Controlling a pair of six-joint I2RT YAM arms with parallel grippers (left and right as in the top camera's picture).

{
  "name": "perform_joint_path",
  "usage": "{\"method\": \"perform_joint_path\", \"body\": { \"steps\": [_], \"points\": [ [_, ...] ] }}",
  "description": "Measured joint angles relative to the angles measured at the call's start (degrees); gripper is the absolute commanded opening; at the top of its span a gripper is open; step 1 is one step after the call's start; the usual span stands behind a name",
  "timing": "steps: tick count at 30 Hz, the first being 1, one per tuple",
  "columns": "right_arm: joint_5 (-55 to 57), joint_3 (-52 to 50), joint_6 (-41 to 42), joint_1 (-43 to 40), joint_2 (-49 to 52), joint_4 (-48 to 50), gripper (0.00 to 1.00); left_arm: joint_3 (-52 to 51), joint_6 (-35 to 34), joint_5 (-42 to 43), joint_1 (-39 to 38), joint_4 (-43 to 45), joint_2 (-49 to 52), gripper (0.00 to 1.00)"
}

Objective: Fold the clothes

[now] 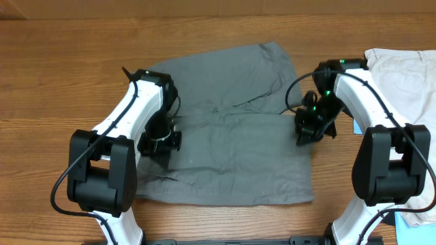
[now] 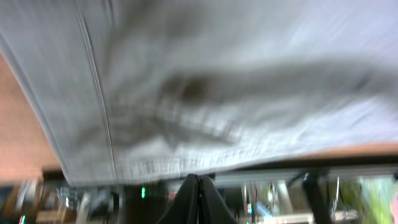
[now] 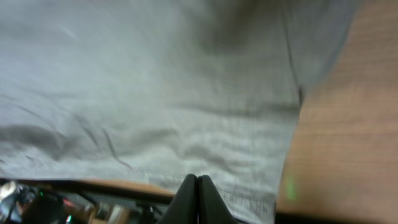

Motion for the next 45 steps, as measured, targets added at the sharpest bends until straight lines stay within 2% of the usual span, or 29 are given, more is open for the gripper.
{"method": "perform_joint_path", "body": {
  "steps": [9, 11, 13, 16, 19, 20, 21, 22, 23, 28, 36, 40, 42, 45],
  "points": [
    [0.70, 1.22, -0.02, -0.02, 0.00, 9.97, 0.04, 2.27, -4.98, -2.71, 3.19, 16.24, 0.00, 0.04],
    [0.98, 1.22, 0.02, -0.17, 0.00, 12.09, 0.04, 2.86, -5.53, -2.08, 6.03, 18.86, 0.00, 0.10],
    [1.18, 1.22, 0.22, -0.85, 0.00, 13.94, 0.12, 4.02, -4.96, 0.02, 10.19, 21.46, 0.00, 0.19],
    [1.53, 1.25, 0.46, -3.17, 0.00, 16.09, 0.16, 5.51, -3.67, 4.63, 16.39, 24.57, 0.00, 0.19],
    [1.88, 1.36, 0.98, -7.23, 0.00, 18.10, 0.43, 5.90, -2.64, 8.28, 21.59, 25.79, 0.00, 0.19],
    [1.95, 1.42, 0.98, -8.68, 0.00, 18.71, 0.57, 5.90, -2.43, 9.14, 22.82, 25.79, 0.00, 0.19],
    [1.99, 1.51, 0.50, -10.69, 0.00, 19.52, 0.81, 5.90, -2.25, 9.62, 23.43, 25.86, 0.02, 0.19],
    [2.10, 1.53, 0.61, -11.37, 0.00, 19.74, 0.95, 5.90, -2.03, 10.19, 23.85, 26.08, 0.07, 0.19],
    [2.16, 1.55, 0.66, -12.90, 0.00, 20.46, 1.00, 5.92, -1.99, 10.64, 23.93, 26.51, 0.31, 0.19],
    [2.45, 1.62, 0.61, -17.44, 0.00, 21.35, 1.00, 6.01, -1.05, 12.63, 23.26, 28.98, 4.15, 0.19],
    [2.40, 1.62, 0.61, -18.34, 0.00, 21.38, 1.00, 6.01, -0.94, 13.53, 23.21, 30.75, 11.02, 0.20],
    [2.40, 1.62, 0.61, -18.34, 0.00, 21.42, 1.00, 6.12, -0.42, 15.50, 22.82, 31.47, 12.57, 0.32],
    [2.40, 1.62, 0.61, -18.32, 0.00, 21.42, 1.00, 6.23, -0.09, 16.55, 22.69, 32.04, 12.59, 0.42],
    [2.40, 1.62, 0.59, -18.32, 0.00, 21.40, 1.00, 6.45, 0.48, 18.29, 22.49, 32.72, 12.61, 0.45]
  ]
}}
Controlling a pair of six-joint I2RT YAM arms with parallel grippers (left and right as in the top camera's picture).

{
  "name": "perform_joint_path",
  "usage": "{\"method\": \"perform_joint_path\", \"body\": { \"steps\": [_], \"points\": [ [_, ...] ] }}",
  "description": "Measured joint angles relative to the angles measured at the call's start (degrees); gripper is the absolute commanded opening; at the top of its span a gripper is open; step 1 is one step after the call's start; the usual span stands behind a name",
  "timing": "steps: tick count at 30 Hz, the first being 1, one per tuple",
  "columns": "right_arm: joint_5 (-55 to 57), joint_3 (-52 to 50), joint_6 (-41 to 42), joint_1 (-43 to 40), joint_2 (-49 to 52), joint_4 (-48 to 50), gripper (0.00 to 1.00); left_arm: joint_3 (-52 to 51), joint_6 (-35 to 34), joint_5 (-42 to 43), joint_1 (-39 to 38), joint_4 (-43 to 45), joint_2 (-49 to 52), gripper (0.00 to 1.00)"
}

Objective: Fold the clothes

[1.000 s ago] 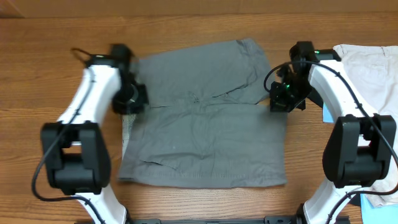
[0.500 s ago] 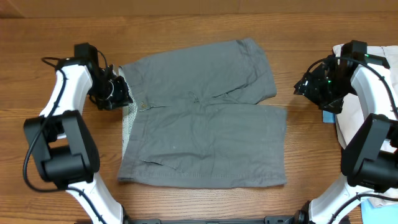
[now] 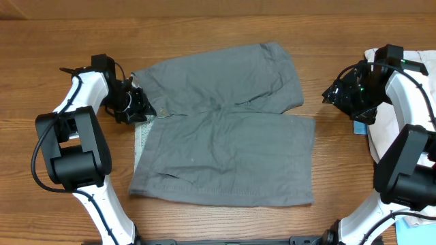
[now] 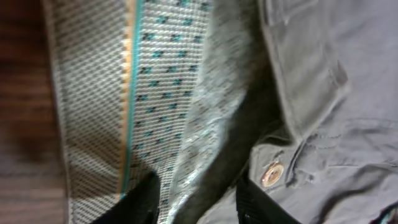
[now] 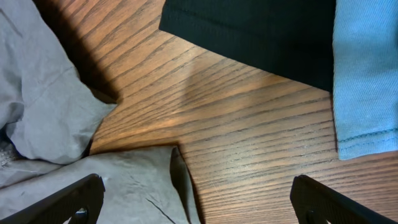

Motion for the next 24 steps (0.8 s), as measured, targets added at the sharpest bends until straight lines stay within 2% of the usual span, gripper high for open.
{"method": "perform_joint_path", "body": {
  "steps": [9, 12, 16, 24],
  "points": [
    [-0.02, 0.02, 0.02, 0.00, 0.00, 0.04, 1.00, 0.00, 3.39, 9.01, 0.02, -1.40, 1.51, 0.40],
    [0.00, 0.02, 0.04, 0.00, 0.00, 0.04, 1.00, 0.00, 4.20, 10.60, 0.00, -2.84, 1.51, 0.41],
    [0.00, 0.02, 0.04, -0.02, 0.00, 0.02, 1.00, 0.02, 5.29, 10.71, 0.09, -4.07, 1.53, 0.45],
    [0.00, 0.04, 0.04, 0.00, 0.00, 0.00, 1.00, 0.04, 8.83, 8.59, 1.55, -4.66, 1.53, 0.44]
  ]
}}
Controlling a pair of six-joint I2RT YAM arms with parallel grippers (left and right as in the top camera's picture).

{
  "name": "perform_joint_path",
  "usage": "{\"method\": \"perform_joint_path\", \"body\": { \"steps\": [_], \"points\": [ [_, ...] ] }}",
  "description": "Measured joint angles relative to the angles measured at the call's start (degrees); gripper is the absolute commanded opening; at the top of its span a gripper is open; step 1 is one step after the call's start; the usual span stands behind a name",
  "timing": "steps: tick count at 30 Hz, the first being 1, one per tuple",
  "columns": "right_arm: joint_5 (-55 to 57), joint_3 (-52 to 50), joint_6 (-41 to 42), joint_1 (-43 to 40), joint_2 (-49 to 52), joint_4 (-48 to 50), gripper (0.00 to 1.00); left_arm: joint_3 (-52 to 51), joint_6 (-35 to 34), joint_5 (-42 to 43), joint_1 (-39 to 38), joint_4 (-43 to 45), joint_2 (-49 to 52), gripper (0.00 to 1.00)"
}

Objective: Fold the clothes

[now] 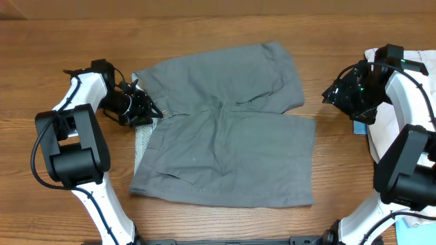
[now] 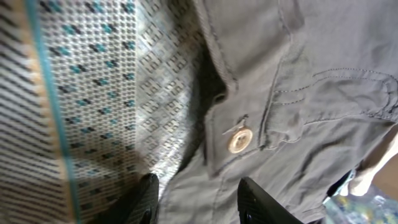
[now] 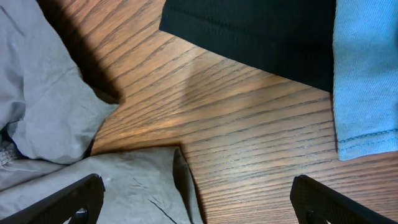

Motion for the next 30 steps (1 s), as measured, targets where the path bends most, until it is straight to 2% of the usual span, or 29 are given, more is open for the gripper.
{"method": "perform_joint_path", "body": {
  "steps": [8, 17, 20, 30],
  "points": [
    [0.00, 0.00, -0.02, -0.02, 0.00, 0.02, 1.00, 0.00, 3.41, -0.17, 0.79, 1.11, 0.00, 0.47],
    [0.00, 0.00, 0.00, 0.00, 0.00, 0.02, 1.00, 0.00, 4.17, 1.64, 0.35, -0.22, 0.00, 0.32],
    [0.00, 0.00, -0.02, 0.00, 0.00, 0.02, 1.00, 0.00, 5.40, 2.75, 0.35, -0.61, 0.00, 0.32],
    [-0.02, 0.00, 0.00, -0.02, 0.00, 0.02, 1.00, 0.00, 7.65, 0.55, 0.35, -3.41, 0.02, 0.45]
  ]
}}
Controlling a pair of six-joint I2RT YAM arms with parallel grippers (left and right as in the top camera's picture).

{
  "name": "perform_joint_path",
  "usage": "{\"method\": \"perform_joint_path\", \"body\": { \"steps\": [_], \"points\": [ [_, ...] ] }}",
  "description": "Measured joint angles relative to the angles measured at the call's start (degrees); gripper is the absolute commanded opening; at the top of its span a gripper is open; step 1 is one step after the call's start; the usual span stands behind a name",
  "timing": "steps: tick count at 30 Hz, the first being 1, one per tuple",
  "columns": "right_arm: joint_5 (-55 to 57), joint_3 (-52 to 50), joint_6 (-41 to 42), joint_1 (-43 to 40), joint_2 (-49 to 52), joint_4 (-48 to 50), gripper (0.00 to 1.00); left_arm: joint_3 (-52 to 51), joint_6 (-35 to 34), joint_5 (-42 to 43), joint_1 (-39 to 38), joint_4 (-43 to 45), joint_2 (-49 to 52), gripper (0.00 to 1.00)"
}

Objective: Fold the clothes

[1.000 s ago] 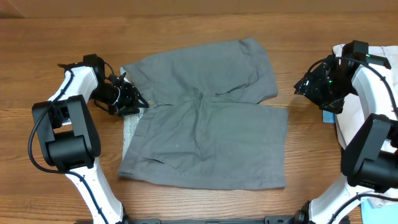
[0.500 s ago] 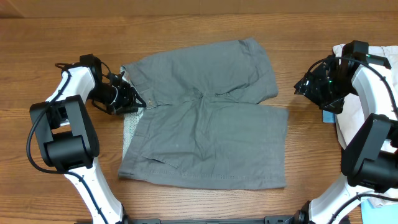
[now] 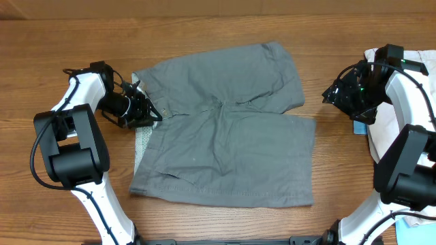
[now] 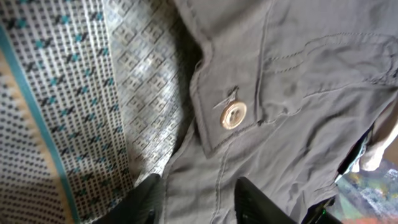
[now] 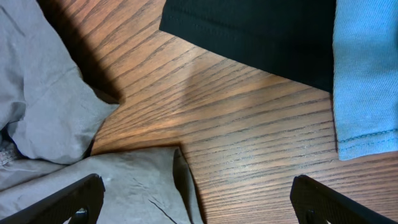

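Observation:
Grey shorts lie spread flat in the middle of the wooden table, waistband to the left, legs to the right. My left gripper is at the waistband's left edge. In the left wrist view it stands open, fingers astride the grey cloth just below the button, beside the patterned lining. My right gripper hovers off the shorts' right side, wide open over bare wood, with a leg hem at its left.
A pale garment lies at the table's right edge under the right arm. Dark cloth and light blue cloth lie just beyond the right gripper. A blue item sits at the front right corner.
The left gripper has edged slightly further onto the waistband, so the button sits lower and more central in its view. The right arm and the shorts have not moved.
First both grippers were shut low over the shorts, one at each side of the middle. Then both stood open at the sides, left at the waistband edge, right off the leg ends, with the shorts lying flat. The left has since crept along the waistband.

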Motion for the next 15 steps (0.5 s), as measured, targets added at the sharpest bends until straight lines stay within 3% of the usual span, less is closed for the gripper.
{"method": "perform_joint_path", "body": {
  "steps": [10, 15],
  "points": [
    [0.04, 0.00, -0.02, 0.00, 0.00, 0.04, 1.00, 0.00, 0.13, -3.91, -0.02, -1.53, 0.00, 0.47],
    [0.04, 0.00, 0.00, 0.02, 0.00, 0.00, 1.00, -0.11, 0.11, -3.87, -0.72, -1.81, 0.00, 0.36]
  ]
}}
